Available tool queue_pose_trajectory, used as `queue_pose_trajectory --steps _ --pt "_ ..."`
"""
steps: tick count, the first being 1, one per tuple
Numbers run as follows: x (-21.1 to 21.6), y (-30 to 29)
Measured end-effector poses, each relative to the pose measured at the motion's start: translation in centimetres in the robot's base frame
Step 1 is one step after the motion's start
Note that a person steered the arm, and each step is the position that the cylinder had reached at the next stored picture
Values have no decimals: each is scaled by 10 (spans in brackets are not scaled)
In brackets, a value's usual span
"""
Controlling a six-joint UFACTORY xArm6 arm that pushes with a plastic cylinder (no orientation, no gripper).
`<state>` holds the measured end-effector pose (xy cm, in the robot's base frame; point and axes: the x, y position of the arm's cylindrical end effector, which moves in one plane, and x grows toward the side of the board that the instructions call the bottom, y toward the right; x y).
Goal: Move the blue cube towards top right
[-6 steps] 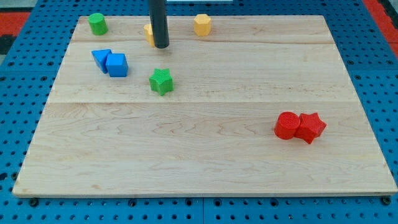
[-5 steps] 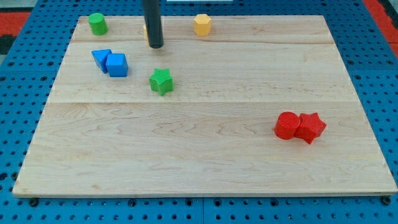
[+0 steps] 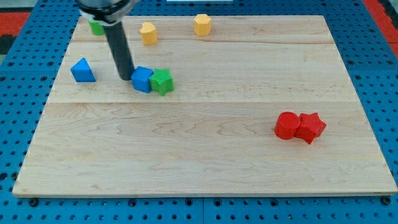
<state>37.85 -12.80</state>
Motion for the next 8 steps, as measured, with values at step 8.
queue_pose_trajectory --steps 8 --pt "-89 174"
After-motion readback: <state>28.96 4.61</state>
